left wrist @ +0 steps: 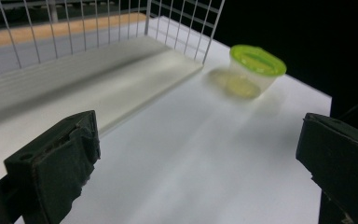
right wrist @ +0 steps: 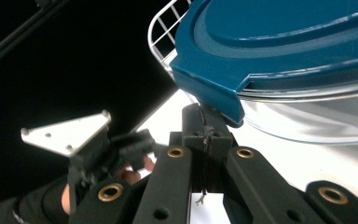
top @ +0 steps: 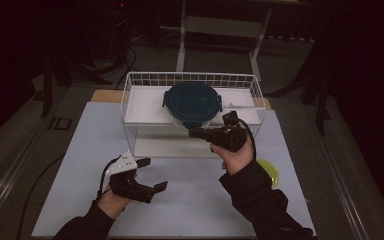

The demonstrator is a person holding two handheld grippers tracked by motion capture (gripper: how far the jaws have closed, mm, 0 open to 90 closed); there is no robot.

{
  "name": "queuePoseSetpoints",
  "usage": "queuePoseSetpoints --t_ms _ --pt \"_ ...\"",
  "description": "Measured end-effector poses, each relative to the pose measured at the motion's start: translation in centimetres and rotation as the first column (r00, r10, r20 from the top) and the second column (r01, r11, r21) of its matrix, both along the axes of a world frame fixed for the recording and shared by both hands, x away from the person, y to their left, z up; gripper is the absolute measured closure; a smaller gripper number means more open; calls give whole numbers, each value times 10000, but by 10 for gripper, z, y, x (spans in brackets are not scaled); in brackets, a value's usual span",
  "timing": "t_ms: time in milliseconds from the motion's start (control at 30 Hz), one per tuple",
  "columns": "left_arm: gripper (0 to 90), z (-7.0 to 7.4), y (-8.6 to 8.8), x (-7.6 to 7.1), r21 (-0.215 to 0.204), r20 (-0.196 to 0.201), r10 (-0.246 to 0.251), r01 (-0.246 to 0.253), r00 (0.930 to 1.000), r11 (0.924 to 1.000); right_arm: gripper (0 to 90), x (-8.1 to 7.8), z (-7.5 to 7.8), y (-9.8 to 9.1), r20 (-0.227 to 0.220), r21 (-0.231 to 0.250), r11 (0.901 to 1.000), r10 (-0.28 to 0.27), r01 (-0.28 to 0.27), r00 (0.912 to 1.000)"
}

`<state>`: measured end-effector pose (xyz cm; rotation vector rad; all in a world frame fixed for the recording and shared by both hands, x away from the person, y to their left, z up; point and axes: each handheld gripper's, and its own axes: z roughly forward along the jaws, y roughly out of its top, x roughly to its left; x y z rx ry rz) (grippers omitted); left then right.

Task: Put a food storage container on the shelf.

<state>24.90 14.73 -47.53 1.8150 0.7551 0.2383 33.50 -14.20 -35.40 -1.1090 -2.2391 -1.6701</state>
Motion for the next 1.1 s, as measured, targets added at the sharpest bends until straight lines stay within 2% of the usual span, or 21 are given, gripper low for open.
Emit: queuePoseSetpoints --t_ms 100,233,300,667,700,733,800,1000,1100 --pt "0 -5 -1 1 -34 22 38 -38 10000 10000 900 4 1 0 91 -36 9998 -185 185 9998" --pt "0 -7 -2 -1 195 335 49 -55 9994 9998 900 13 3 2 148 -110 9991 -405 406 9991" --pt "0 -8 -1 -1 -6 212 59 -59 9998 10000 900 17 4 4 168 -158 9986 -511 514 9986" --pt "0 -12 1 -2 -211 45 -53 54 10000 9998 900 33 5 8 92 -259 9967 -767 769 9970" --pt "0 -11 1 -4 -114 333 -53 57 9994 9999 900 34 5 7 42 -230 9964 -820 820 9966" --pt "0 -10 1 -5 -108 417 -47 52 9991 9999 900 37 6 6 -9 -248 9958 -881 880 9961" --pt "0 -9 3 -6 -139 367 -58 63 9993 9999 900 39 6 5 -71 -190 9955 -928 927 9957" --pt "0 -10 7 -5 -87 255 -108 110 9996 9999 896 37 4 4 -74 -284 9962 -821 818 9966" --pt "0 -12 8 -4 -57 245 -75 77 9997 10000 862 32 3 3 96 -363 9967 -722 725 9973"
